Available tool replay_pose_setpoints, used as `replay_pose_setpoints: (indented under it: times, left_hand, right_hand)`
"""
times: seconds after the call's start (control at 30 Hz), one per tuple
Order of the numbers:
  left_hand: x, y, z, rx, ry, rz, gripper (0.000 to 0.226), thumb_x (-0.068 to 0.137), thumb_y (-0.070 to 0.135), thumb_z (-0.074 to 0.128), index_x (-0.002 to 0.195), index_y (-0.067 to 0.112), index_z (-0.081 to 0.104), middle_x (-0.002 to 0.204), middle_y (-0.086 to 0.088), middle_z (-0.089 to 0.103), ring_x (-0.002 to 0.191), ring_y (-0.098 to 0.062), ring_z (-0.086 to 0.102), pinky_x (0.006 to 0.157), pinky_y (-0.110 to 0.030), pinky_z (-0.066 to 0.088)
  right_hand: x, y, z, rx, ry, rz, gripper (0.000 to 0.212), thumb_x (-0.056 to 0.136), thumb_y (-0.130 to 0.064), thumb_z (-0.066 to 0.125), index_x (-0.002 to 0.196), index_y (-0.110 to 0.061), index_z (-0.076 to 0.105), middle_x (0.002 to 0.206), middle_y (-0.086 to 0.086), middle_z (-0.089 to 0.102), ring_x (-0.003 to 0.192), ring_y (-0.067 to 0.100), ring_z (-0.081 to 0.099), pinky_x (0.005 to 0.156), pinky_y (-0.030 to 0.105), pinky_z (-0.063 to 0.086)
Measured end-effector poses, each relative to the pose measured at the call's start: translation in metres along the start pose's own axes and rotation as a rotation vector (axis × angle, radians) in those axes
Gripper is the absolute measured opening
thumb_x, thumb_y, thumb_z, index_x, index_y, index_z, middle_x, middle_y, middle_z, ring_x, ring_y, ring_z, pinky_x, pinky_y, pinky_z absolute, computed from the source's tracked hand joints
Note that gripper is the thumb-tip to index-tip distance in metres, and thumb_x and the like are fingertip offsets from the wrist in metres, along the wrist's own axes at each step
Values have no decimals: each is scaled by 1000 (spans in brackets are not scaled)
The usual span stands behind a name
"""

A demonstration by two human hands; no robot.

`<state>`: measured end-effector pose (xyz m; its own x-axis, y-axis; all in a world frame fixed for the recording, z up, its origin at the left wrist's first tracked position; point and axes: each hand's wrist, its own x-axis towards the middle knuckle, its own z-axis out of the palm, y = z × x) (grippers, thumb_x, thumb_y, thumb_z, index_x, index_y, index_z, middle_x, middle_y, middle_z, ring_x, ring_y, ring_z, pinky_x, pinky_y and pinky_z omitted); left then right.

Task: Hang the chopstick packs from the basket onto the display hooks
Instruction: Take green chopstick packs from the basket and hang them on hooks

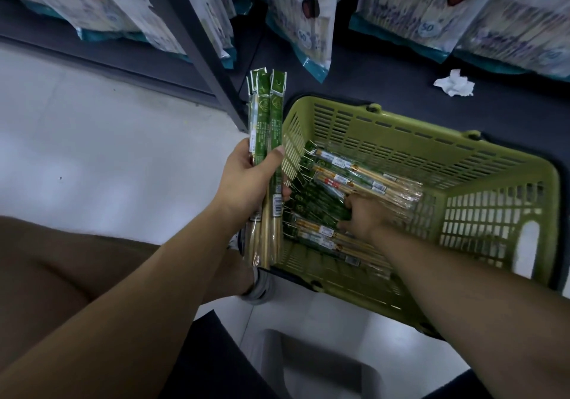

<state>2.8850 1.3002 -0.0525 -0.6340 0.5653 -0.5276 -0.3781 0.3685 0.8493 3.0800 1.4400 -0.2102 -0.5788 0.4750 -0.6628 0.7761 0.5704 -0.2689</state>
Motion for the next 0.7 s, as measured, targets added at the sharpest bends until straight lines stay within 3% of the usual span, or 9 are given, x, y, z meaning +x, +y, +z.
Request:
replay_pose_setpoints:
  times: [0.17, 0.3, 0.4, 0.53, 0.7]
  left_hand:
    - [1, 0, 1, -4, -8, -8, 17, 100, 25, 67, 109, 15, 57, 79, -12, 67, 56, -28, 68, 56, -35, 57]
    - [2, 1, 2, -8, -10, -8, 19, 100, 25, 67, 111, 13, 58, 88, -16, 67, 56, -27, 68, 56, -34, 57]
    - [1, 0, 2, -9, -14, -5, 19, 99, 26, 68, 112, 14, 59, 98, -18, 67, 61, -26, 69, 56, -33, 57]
    - [1, 0, 2, -11, -21, 2, 20, 99, 26, 68, 111, 14, 59, 92, -18, 66, 59, -28, 69, 56, -35, 57]
    - [-3, 3, 5, -18, -12, 14, 26, 98, 27, 70, 113, 11, 56, 78, -10, 67, 56, -24, 66, 54, -33, 56]
  right_hand:
    - [3, 4, 3, 11, -10, -5, 51, 84, -44, 79, 124, -21, 59, 123, 8, 65, 100, 25, 60, 72, 29, 42]
    - [2, 2, 3, 34, 33, 1, 46, 91, -37, 74, 132, -20, 61, 128, 10, 66, 110, 29, 64, 82, 33, 52]
    - [1, 0, 1, 10, 20, -17, 42, 96, -37, 67, 132, -17, 63, 127, 11, 65, 109, 30, 64, 78, 31, 49]
    - [-6, 1, -11, 39, 60, -25, 29, 99, -34, 62, 120, -15, 68, 115, 11, 68, 98, 28, 63, 74, 29, 46]
    - [-26, -5, -54, 335, 148, -26, 17, 102, -28, 60, 94, -15, 67, 75, 3, 63, 70, 23, 57, 53, 26, 31]
